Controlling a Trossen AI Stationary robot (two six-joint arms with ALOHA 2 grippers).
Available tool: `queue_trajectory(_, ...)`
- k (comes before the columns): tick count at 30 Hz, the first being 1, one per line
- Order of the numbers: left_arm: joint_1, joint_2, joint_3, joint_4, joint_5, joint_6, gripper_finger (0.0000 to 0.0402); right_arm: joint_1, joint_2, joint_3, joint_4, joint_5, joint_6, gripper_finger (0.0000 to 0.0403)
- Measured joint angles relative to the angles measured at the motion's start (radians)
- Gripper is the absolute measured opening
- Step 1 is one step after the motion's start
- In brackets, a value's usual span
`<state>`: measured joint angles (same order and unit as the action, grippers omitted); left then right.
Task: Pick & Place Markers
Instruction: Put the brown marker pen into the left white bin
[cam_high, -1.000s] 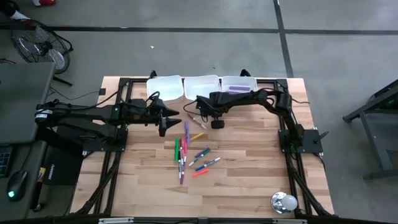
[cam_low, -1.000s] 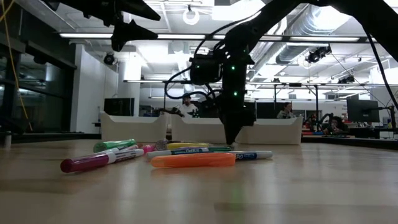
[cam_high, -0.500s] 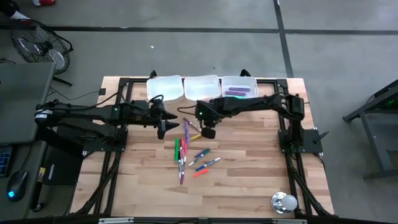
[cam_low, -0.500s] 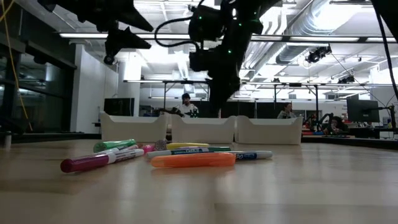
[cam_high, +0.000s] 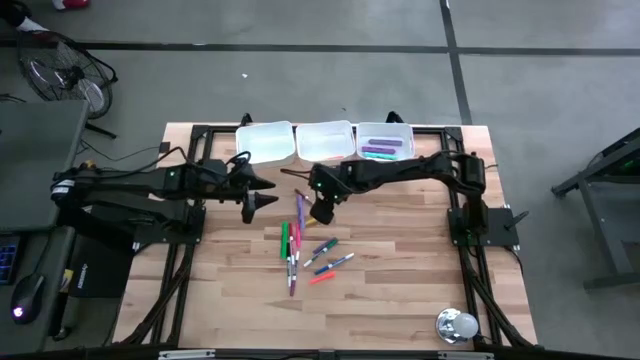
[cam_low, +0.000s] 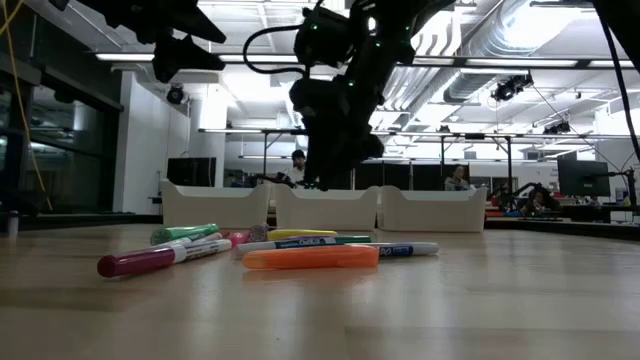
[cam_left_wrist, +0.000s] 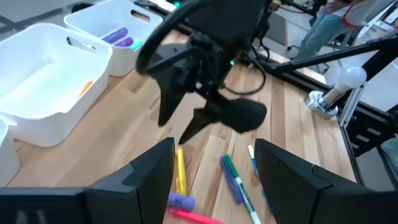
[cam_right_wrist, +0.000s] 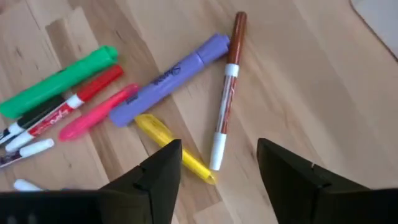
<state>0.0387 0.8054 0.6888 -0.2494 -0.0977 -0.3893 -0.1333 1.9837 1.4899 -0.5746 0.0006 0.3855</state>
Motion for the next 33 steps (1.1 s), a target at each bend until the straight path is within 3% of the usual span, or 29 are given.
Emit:
queue_trajectory(11, 0.0, -0.019, 0.0, -0.024, -0.001, 0.002, 0.022, -0.004, 0.032, 0.057, 0.022, -0.01, 0.013, 0.0199)
queue_trajectory(21, 0.0, -0.019, 0.0, -0.03, 0.007, -0.004, 0.022, -0.026, 0.206, 0.3, -0.254, 0.006, -0.001, 0.0199)
queue_trajectory(33, 0.0, -0.053, -0.001, -0.098, 0.025, -0.029, 0.022, -0.014, 0.324, 0.389, -0.334, -0.016, -0.045, 0.0199)
